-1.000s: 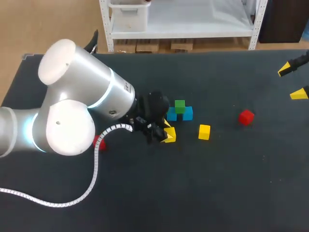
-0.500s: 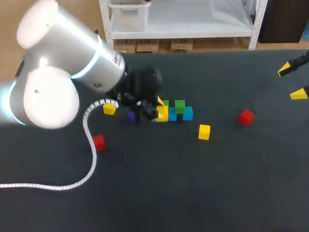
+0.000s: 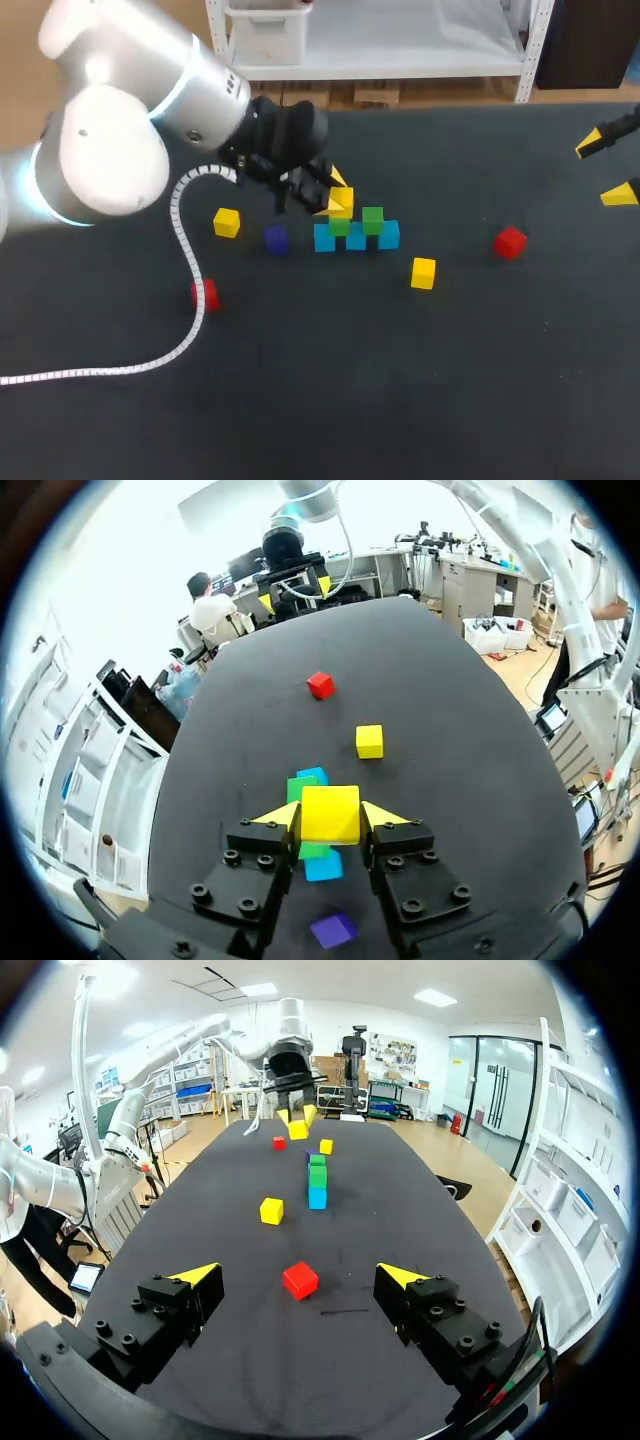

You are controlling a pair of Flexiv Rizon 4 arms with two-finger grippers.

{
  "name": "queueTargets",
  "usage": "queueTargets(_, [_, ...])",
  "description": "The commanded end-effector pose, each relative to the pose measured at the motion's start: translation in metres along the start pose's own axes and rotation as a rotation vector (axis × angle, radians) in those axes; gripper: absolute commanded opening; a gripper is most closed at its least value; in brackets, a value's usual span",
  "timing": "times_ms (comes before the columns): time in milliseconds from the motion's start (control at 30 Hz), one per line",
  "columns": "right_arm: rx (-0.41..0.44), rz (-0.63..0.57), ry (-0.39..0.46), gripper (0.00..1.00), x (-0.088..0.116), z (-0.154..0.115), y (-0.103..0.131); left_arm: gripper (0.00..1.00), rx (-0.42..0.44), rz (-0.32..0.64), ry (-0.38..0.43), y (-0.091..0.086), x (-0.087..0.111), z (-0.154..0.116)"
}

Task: Place the blue cubes, place green cubes on the blue cubes, place the yellow cubes on the green cubes, then place the red cubes on the yellow cubes, and place purple cube on the red cubes.

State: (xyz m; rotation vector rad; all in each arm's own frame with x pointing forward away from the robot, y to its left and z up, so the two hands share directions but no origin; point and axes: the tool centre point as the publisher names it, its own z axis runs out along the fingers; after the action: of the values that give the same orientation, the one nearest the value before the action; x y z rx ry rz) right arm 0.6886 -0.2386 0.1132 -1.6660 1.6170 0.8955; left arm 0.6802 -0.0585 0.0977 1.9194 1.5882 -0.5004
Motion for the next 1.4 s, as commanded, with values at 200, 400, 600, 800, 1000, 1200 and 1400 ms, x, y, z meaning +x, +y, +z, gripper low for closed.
queueTargets(200, [0.0, -0.001, 0.0, 1.0, 0.0, 0.0, 0.0, 0.0, 0.041, 0.006, -0.022, 0.018, -0.002, 0.021])
queueTargets(400, [0.0, -0.001, 0.0, 1.0, 0.0, 0.0, 0.0, 0.0, 0.04, -0.017, -0.025, 0.021, 0.003, 0.035])
queueTargets(600, [0.0, -0.001, 0.0, 1.0, 0.0, 0.0, 0.0, 0.0, 0.022, -0.039, -0.006, 0.027, 0.012, 0.043])
queueTargets(800, [0.0, -0.001, 0.0, 1.0, 0.0, 0.0, 0.0, 0.0, 0.014, -0.043, 0.006, 0.03, 0.014, 0.044])
queueTargets(1000, [0.0, -0.001, 0.0, 1.0, 0.0, 0.0, 0.0, 0.0, 0.013, -0.049, 0.017, 0.029, 0.012, 0.046])
queueTargets(1200, [0.0, -0.001, 0.0, 1.0, 0.0, 0.0, 0.0, 0.0, 0.011, -0.062, 0.032, 0.028, 0.014, 0.044])
queueTargets(1400, [0.0, -0.001, 0.0, 1.0, 0.0, 0.0, 0.0, 0.0, 0.007, -0.064, 0.046, 0.028, 0.017, 0.043])
